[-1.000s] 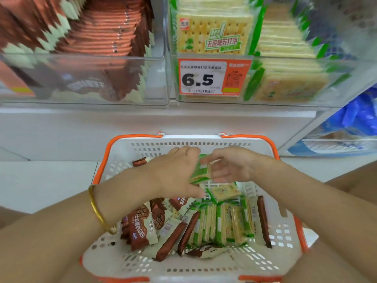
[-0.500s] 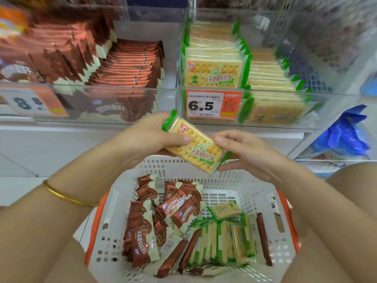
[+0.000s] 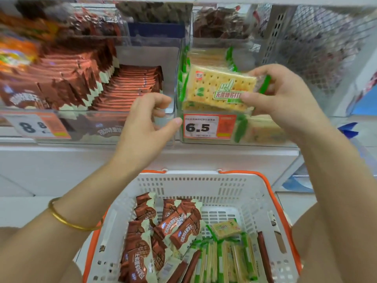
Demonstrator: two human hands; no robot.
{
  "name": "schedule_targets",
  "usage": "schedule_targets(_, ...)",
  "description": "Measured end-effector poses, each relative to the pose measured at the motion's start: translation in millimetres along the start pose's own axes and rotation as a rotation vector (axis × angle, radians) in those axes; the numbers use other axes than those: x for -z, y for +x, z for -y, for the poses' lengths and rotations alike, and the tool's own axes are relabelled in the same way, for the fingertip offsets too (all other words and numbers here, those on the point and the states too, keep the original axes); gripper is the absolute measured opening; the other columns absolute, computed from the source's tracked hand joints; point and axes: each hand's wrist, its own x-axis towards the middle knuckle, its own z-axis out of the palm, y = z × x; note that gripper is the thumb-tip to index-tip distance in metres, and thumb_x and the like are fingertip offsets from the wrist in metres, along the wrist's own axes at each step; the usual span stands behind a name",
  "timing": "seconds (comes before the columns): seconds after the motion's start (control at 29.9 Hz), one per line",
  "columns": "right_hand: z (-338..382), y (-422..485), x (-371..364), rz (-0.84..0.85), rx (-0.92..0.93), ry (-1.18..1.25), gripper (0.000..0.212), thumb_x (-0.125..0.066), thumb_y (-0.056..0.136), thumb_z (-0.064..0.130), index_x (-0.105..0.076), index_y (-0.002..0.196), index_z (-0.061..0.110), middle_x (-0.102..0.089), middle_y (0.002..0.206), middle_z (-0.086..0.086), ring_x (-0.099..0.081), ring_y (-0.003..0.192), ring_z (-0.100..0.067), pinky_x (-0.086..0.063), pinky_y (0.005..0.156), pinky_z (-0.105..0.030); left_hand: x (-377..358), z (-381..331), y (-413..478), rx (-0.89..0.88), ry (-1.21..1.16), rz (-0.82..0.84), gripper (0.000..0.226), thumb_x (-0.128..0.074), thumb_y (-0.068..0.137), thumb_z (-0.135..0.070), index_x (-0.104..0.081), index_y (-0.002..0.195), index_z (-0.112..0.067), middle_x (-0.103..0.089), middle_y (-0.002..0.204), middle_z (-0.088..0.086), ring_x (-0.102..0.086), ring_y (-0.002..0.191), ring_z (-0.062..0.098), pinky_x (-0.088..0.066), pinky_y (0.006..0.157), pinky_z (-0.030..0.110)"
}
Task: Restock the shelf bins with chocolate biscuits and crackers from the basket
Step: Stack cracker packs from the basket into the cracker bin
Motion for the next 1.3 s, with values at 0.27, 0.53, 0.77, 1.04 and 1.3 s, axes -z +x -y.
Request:
schedule_targets(0.27,-9,24,-21,-0.101,0.104,-0.450,0.052,-0.078,0.076,0.024,-0.050,0.119,0.018,-0.044,0.101,0.010,-0.045,0.090,-0.012,-0.034,0.077,-0.021,-12,6,-6,-0.231,0.411,0.091,0.040,-0.065,0.083,-0.016,-0.054,0.122,-0.015,-0.040,0.133,0.003,-0.030,0.128,0.020,-0.018,0.103,0.021)
schedule_targets(0.53,-16,21,-23,-0.114,0.047,-0.525,0.070,-0.079,0.073,0.037,-0.039,0.126,0.014,-0.051,0.126,-0.001,-0.050,0.110,-0.018,-0.044,0.086,-0.037,-15,-1,-13,-0.265,0.527,0.046,0.042,-0.067,0.079,-0.004,-0.055,0.119,-0.008,-0.040,0.135,0.015,-0.035,0.122,0.030,-0.031,0.100,0.036)
schedule_targets(0.77,-13,19,-26,-0.114,0.075,-0.484,0.057,-0.077,0.077,0.027,-0.042,0.119,0.011,-0.046,0.099,0.003,-0.047,0.089,-0.017,-0.033,0.070,-0.028,-23,-1,-20,-0.334,0.573,0.125,0.043,-0.066,0.078,-0.001,-0.056,0.119,-0.006,-0.041,0.138,0.017,-0.035,0.125,0.034,-0.034,0.100,0.047)
schedule_targets(1.04,-15,12,-20,-0.184,0.092,-0.599,0.065,-0.079,0.072,0.039,-0.044,0.119,0.013,-0.046,0.109,0.000,-0.049,0.098,-0.020,-0.043,0.080,-0.035,-25,0,-23,-0.371,0.579,0.115,0.042,-0.064,0.076,0.004,-0.058,0.117,-0.005,-0.043,0.138,0.016,-0.034,0.125,0.032,-0.032,0.102,0.044)
schedule_targets(1.3,-43,-58,-29,0.117,0.062,-0.433,0.019,-0.070,0.081,0.017,-0.053,0.090,0.022,-0.051,0.071,0.008,-0.050,0.066,-0.011,-0.043,0.064,-0.032,-39,21,-61,-0.427,0.494,0.560,0.024,-0.056,0.084,-0.010,-0.062,0.107,-0.012,-0.053,0.127,0.007,-0.044,0.114,0.024,-0.043,0.092,0.035)
